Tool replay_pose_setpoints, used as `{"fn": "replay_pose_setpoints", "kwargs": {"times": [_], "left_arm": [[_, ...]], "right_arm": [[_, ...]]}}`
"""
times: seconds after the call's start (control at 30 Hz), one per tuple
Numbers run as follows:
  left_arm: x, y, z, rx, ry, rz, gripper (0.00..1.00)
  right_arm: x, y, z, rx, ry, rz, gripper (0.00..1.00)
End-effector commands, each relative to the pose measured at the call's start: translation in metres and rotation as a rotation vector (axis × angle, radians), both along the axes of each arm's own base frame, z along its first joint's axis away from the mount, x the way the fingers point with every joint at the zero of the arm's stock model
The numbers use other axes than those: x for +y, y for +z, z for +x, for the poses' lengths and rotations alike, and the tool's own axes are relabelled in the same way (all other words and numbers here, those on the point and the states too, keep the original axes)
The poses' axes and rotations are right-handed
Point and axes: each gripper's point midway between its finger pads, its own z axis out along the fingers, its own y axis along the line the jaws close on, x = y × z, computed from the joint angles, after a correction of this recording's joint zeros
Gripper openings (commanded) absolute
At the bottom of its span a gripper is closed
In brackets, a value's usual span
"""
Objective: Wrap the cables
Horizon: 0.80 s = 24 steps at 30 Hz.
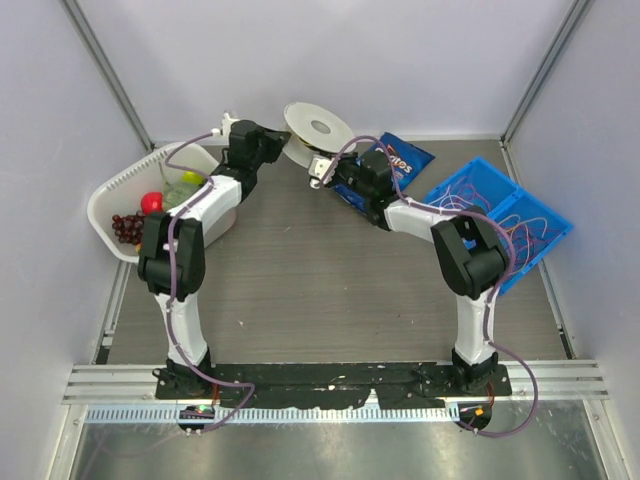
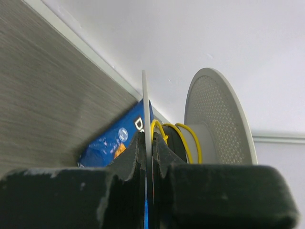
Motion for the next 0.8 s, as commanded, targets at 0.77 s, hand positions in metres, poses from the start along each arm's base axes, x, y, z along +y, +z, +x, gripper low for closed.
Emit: {"fn": "replay_pose_setpoints", "kwargs": {"times": [0.77], "left_arm": [[-0.013,-0.100,0.088,-0.067,-0.020,0.060,0.00]], "right_arm": [[0.010,-0.060,0.113,-0.346,-0.029,0.005,0.01]]}}
